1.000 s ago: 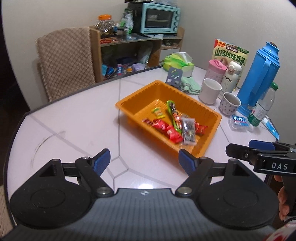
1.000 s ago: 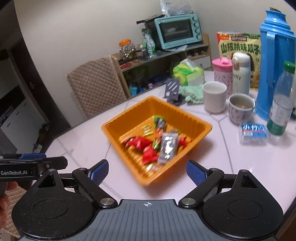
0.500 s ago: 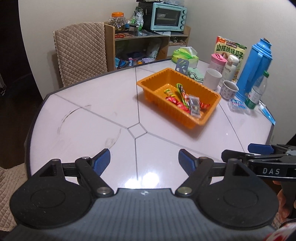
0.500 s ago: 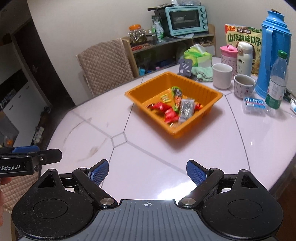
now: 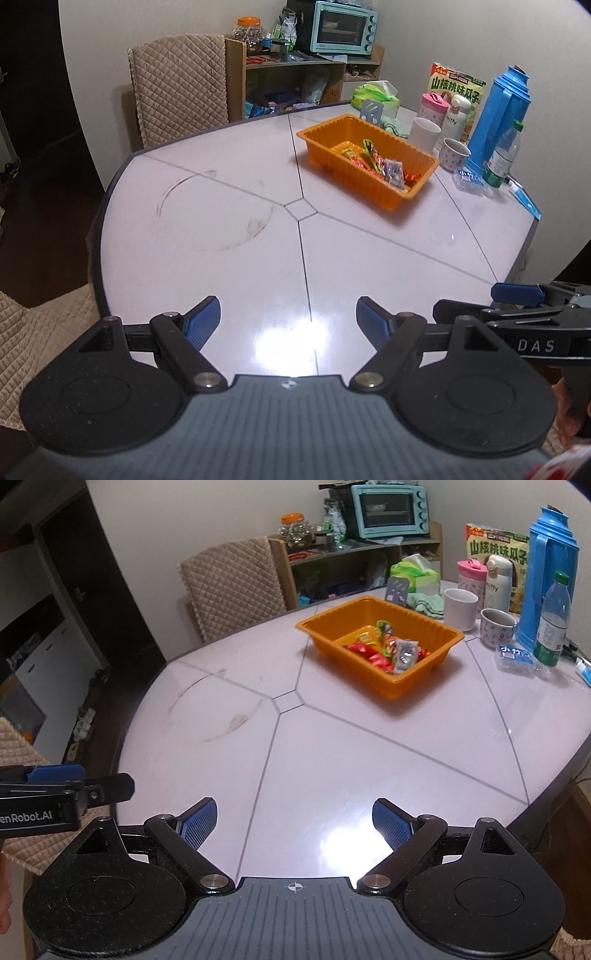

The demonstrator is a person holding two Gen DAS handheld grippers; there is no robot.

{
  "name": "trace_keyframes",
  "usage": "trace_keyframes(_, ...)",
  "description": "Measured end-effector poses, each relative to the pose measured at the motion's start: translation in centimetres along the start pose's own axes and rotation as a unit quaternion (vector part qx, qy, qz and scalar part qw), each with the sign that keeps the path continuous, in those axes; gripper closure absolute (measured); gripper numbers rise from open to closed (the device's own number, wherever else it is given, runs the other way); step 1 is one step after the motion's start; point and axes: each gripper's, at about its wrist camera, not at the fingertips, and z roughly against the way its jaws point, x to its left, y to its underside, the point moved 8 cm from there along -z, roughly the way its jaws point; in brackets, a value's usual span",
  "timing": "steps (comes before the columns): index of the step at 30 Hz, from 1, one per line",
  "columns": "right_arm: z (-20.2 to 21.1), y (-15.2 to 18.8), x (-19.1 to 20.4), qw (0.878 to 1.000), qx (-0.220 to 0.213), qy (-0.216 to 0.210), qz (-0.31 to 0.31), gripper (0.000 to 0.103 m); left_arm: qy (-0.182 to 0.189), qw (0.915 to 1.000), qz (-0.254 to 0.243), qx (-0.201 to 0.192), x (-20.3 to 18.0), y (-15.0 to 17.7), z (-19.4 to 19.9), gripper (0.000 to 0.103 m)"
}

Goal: Organize snacks

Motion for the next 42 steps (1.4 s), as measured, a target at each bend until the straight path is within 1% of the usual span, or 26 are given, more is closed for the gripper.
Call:
trace_keyframes(5,0.7,1.1,1.3,1.000,-0.001,0.002,0.000,0.012,0.000,1.0000,0.003,0.003,1.0,1.8,1.3,0.024)
trace_keyframes(14,1.4,2.2,3.0,1.000,-0.001,-0.004,0.011,0.012,-0.002,1.0000,0.006,0.003,2.0,3.3,2.4,0.024)
trace_keyframes(42,0.9,2.3,3.4,1.000,0.004,-0.001,0.017,0.012,0.003,1.0000,0.006,0.005,1.9,3.4,2.2,0.024)
